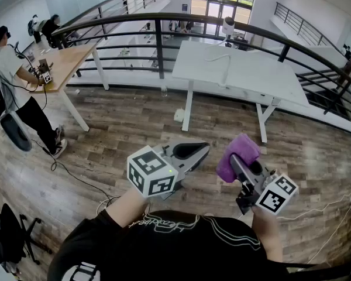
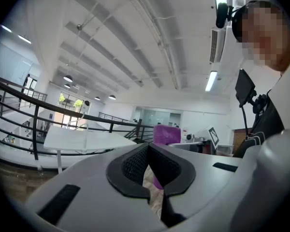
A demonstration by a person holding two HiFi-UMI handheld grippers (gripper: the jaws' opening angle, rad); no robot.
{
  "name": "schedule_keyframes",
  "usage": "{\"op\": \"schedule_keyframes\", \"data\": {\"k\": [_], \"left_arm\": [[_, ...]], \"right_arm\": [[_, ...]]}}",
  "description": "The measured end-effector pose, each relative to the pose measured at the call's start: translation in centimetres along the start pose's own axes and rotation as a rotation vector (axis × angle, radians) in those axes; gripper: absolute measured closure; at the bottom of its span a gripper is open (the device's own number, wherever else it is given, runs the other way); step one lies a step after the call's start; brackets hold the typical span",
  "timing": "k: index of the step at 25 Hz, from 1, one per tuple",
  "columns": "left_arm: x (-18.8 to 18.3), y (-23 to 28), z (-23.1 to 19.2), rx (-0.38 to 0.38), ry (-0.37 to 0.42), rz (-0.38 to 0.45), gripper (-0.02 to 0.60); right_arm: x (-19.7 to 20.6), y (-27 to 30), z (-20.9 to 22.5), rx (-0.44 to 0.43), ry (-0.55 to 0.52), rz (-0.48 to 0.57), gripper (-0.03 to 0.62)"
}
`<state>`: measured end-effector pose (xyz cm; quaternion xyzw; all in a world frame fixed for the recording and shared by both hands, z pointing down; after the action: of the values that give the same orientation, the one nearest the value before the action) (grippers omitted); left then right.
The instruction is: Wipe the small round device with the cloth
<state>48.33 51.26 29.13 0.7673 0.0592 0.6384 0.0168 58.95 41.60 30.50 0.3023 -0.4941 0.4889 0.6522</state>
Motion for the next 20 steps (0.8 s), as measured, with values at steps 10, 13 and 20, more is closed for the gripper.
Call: {"op": "schedule_keyframes", "data": {"k": [10,13,20], "left_arm": [[-0.8,-0.8,-1.0,0.015,-0.009,0.014,0.575],[-1.5,-1.2,-1.0,0.025,-0.006,0.025,0.575],[-1.4,-0.5,-1.6,0.044,-0.01,0.016,0.575]], "right_arm": [[-0.3,1.3,-0.5,0.0,-0.011,-0.001,0.533],[-0.8,1.7,-1.0,0.004,-0.025,0.004,0.533],[-0.9,1.6,-0.8,0.012,-0.022,0.023,0.533]]}}
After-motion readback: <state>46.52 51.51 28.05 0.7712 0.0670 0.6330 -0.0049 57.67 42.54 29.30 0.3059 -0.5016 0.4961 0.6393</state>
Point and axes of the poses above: the fingertips, and each gripper's own axes: y forward along the fingers, z to its right, x out of its underside, the point moved 4 cm from there along -y, backward along the fingers, and after that the axes turned 11 degrees about -x, right-handed, at the moved point
